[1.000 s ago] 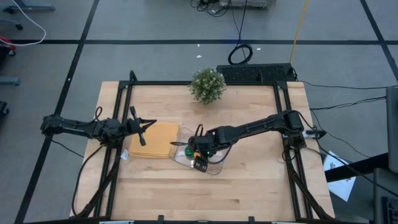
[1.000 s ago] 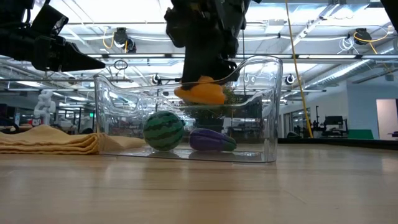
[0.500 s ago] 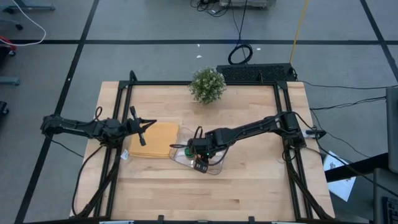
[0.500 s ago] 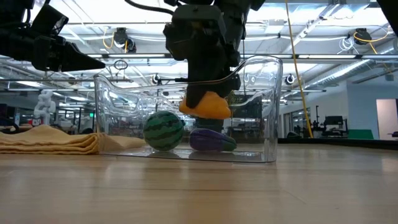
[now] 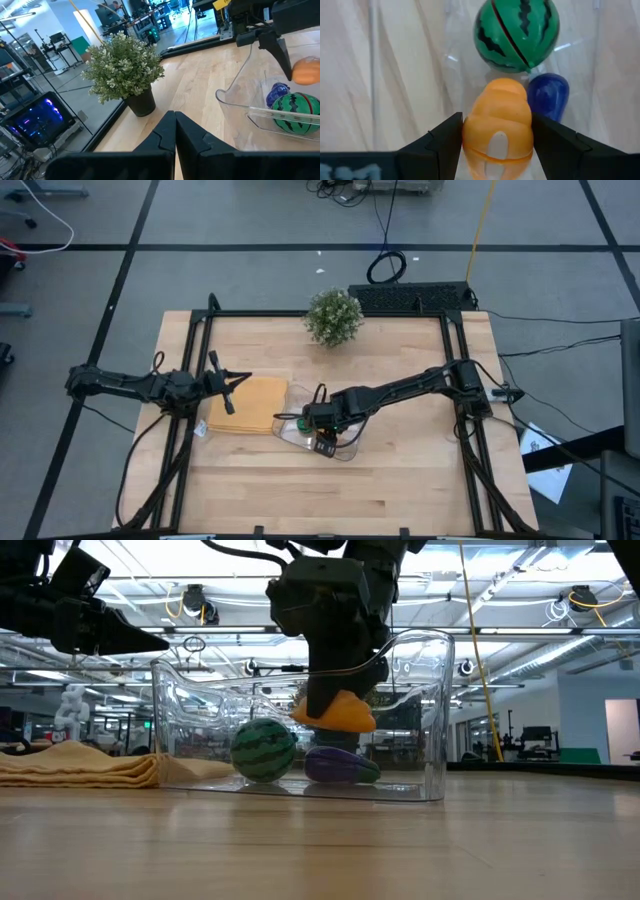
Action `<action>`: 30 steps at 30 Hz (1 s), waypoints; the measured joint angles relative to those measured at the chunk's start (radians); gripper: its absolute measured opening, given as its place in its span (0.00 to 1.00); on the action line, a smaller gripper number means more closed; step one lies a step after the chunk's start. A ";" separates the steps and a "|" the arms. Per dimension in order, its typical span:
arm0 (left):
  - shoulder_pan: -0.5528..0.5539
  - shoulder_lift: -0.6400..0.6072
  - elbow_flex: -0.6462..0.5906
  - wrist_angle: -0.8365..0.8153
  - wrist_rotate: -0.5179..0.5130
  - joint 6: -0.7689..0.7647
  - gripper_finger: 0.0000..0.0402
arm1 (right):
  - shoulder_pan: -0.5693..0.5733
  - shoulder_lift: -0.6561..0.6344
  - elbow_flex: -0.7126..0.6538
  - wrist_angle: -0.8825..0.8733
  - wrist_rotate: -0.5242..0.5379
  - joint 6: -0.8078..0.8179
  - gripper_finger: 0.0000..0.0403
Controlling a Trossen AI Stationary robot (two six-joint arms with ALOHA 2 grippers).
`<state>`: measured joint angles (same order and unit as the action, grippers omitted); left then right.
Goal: Pick and placing Produce into tupperware
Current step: Put the bread into the transparent bin
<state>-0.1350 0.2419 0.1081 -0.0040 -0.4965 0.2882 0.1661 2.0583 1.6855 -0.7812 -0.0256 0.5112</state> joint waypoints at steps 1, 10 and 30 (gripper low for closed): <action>0.000 0.000 0.000 0.000 0.000 0.000 0.01 | 0.000 0.000 0.000 -0.006 0.004 0.000 0.52; 0.000 0.000 0.000 0.000 0.000 0.000 0.01 | 0.000 0.000 0.000 -0.014 0.029 0.003 0.52; 0.000 0.000 0.000 0.000 0.000 0.000 0.01 | 0.015 0.050 0.002 0.009 0.026 -0.023 0.52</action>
<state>-0.1351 0.2417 0.1081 -0.0040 -0.4965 0.2882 0.1814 2.1082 1.6871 -0.7718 0.0007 0.4882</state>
